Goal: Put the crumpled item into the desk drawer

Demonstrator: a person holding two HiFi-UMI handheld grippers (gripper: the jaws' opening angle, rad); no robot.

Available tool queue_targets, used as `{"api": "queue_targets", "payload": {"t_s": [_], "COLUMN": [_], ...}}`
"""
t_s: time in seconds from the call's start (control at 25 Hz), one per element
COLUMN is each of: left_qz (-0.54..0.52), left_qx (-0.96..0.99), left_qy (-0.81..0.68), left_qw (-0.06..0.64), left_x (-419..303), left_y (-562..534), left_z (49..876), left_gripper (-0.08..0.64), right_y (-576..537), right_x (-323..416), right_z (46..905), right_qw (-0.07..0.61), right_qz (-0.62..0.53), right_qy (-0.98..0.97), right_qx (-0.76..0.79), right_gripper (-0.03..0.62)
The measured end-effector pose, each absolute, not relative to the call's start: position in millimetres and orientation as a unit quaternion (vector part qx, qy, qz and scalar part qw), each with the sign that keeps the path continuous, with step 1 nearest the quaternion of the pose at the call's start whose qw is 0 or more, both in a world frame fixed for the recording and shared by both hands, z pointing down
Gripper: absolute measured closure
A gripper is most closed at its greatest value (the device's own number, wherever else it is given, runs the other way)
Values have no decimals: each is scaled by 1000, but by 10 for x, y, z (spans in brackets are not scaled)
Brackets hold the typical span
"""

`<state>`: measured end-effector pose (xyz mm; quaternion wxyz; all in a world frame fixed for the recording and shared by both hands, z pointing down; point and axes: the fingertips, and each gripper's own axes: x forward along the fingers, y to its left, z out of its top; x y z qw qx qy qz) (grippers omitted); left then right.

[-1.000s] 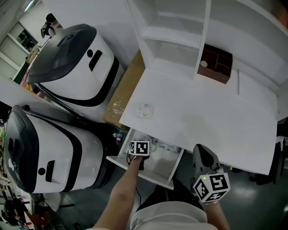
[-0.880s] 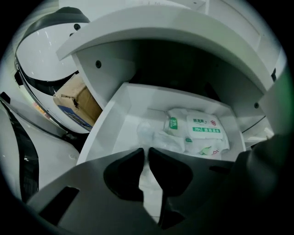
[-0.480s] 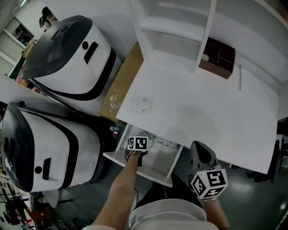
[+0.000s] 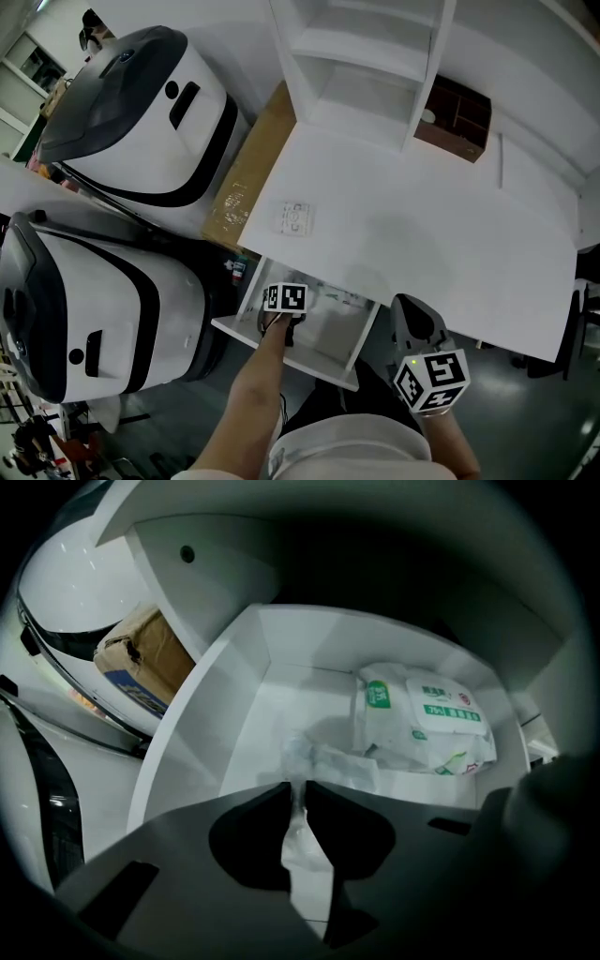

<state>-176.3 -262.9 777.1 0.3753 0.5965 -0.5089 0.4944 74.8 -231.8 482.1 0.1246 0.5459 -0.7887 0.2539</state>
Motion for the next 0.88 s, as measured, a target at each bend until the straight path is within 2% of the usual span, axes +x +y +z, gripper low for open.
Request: {"api": "queue_targets", "payload": {"t_s": [0.36,0.88], "left_qz": [452,354], "left_qx": [600,654], "left_qy": [-536,-589], "left_qw": [385,318], "left_x": [-1764,-1647], "left_y": [-2701,-2879], "left_z": [7572,6680], "left_gripper": [465,489], "right_y": [-2325,-2293], "right_x": [669,444], "right_z": [4842,4785], "right_qw": [127,117], "right_qz": [256,255], "right_qy": [-795,-818], "right_qx": [535,502], "right_gripper": [591,591]}}
